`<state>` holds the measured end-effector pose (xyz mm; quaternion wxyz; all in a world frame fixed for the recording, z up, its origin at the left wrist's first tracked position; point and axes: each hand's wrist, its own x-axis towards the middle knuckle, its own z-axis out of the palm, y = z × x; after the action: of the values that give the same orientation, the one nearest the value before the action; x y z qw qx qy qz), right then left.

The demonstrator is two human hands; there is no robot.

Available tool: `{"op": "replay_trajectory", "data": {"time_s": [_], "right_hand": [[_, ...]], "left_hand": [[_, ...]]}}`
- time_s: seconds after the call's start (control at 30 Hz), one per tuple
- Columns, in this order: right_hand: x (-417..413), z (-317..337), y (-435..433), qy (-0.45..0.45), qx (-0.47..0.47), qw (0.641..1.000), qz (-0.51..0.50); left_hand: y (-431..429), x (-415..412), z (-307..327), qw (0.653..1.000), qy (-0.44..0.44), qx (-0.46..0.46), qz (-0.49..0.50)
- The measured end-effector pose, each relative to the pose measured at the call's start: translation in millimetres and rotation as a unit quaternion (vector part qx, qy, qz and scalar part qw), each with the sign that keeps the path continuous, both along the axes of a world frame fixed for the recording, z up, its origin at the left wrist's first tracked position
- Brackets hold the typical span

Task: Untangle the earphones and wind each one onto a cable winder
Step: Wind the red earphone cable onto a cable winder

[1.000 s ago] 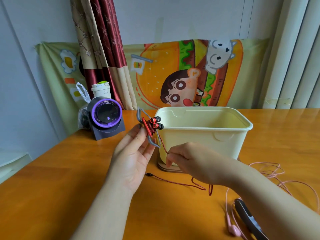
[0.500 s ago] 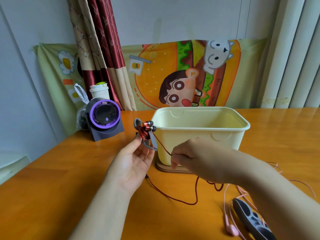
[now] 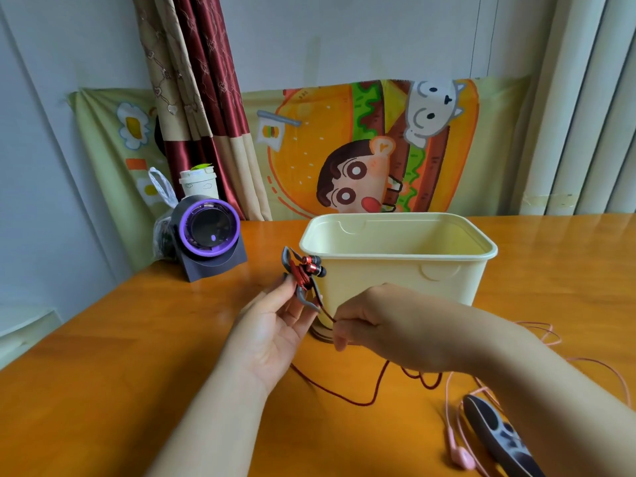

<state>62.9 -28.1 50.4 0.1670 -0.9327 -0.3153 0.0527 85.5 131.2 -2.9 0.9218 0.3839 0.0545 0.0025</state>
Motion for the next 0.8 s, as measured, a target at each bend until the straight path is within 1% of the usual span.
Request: {"op": "replay_trajectory", "data": {"time_s": [0.07,0.13,0.17,0.23,0.27,0.33,0.47,0.6,0.7,0.8], "right_hand": [[-1.0,1.9,-1.2,-0.003,0.01,1.0,0.001],[-2.6,3.3,-2.0,-0.008,0.014,1.0,0.003],[-3.3,4.7,-2.7,-0.017,0.021,1.0,0.007],[-3.8,9.1,-4.4,-0.037,0.052,0.998,0.01],[-3.5,12.0,-6.1,-0.043,0.076,0.996,0.005],[0.0,16.9,-12.2,-0.076,0.121,0.989,-0.023],[10.6,19.7,-26.0,-0.172,0.157,0.968,-0.095],[19.4,14.5,-28.8,-0.198,0.2,0.953,-0.113],[24.0,9.3,-26.5,-0.208,0.223,0.947,-0.105],[28.2,5.2,-26.1,-0.193,0.262,0.94,-0.099]], "left_hand": [[0.1,0.3,-2.6,0.999,-0.015,0.029,-0.001],[-1.3,-0.6,-4.9,0.994,-0.041,0.102,0.007],[-2.0,-0.6,-6.5,0.986,-0.055,0.159,0.024],[-1.5,-0.2,-9.4,0.956,-0.082,0.275,0.06],[-1.2,-0.2,-10.0,0.942,-0.096,0.314,0.066],[-0.9,-1.9,-9.2,0.925,-0.117,0.358,0.051],[-1.3,-4.2,-7.6,0.908,-0.141,0.393,-0.017],[0.1,-6.9,-5.5,0.894,-0.165,0.411,-0.063],[2.0,-10.0,-1.7,0.901,-0.169,0.389,-0.095],[4.6,-12.7,2.7,0.916,-0.174,0.336,-0.132]]}}
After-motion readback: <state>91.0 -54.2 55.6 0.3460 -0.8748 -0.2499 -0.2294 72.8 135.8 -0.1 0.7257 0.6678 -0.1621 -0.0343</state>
